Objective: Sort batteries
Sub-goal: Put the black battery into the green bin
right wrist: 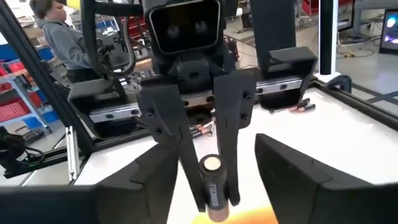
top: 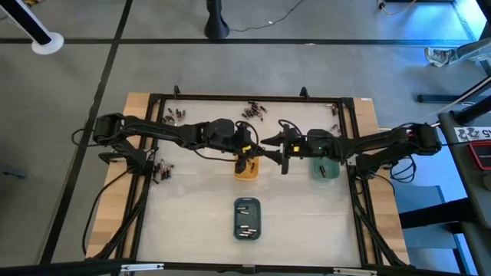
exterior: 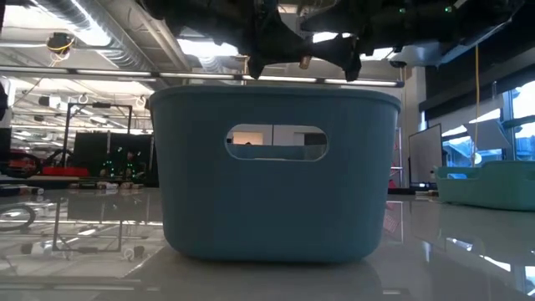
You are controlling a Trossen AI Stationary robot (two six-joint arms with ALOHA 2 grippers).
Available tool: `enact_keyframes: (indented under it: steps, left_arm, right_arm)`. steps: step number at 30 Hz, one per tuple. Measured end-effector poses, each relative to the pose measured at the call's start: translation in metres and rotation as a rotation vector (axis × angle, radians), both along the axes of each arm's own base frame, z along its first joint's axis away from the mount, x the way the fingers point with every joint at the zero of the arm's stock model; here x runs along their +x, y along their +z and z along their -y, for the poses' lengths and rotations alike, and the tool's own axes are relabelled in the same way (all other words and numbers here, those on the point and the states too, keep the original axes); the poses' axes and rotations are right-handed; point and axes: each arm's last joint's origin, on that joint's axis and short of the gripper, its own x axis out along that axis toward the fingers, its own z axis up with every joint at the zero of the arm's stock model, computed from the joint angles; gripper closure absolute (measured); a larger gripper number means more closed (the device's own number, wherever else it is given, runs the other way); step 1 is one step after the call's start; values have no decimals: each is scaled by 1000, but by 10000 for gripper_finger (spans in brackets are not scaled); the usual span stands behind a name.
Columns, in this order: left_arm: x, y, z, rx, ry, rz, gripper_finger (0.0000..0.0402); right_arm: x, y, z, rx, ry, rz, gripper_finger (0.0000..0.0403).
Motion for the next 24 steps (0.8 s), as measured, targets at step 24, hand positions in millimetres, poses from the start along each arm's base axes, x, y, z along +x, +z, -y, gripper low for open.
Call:
enact_keyframes:
  steps: [24]
  left_arm:
    - [1, 2, 0, -20, 15, 27, 327]
  right_arm:
    - [0, -2, -1, 8, 37, -23, 352]
